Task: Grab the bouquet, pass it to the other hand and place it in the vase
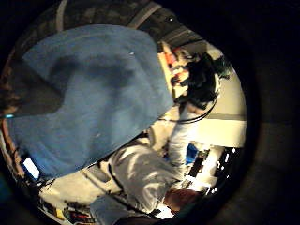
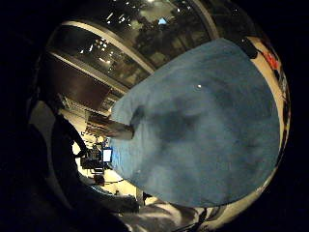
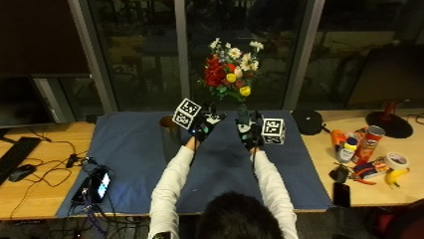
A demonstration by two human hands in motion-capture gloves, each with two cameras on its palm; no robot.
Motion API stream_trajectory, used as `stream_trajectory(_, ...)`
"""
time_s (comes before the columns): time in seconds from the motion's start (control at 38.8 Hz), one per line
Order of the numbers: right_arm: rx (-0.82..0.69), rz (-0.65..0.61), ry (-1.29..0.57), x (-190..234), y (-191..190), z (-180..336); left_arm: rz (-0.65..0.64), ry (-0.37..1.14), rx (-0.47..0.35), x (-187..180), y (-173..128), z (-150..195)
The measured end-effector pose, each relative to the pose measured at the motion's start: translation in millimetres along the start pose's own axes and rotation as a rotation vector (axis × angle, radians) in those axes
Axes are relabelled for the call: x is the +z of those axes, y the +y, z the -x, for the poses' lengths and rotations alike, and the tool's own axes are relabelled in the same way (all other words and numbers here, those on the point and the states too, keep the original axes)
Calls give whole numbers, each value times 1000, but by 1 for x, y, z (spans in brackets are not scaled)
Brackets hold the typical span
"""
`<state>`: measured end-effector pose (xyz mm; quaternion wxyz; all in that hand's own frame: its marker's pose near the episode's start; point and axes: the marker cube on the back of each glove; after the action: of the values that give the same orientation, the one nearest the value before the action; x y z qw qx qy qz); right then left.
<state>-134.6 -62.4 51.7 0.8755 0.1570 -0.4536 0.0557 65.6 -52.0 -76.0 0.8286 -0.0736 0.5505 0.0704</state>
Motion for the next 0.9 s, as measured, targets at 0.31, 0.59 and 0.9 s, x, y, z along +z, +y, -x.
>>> stream_trajectory(0.31,1,123,-160,67,53,19,-97,326,242,23,-30,-27)
stream_trajectory(0.59,-59,146,-170,101,78,5,-449,344,234,23,-26,-24)
stream_trajectory(0.9,-125,486,-22,65,71,25,-759,143,342,-39,-18,-34)
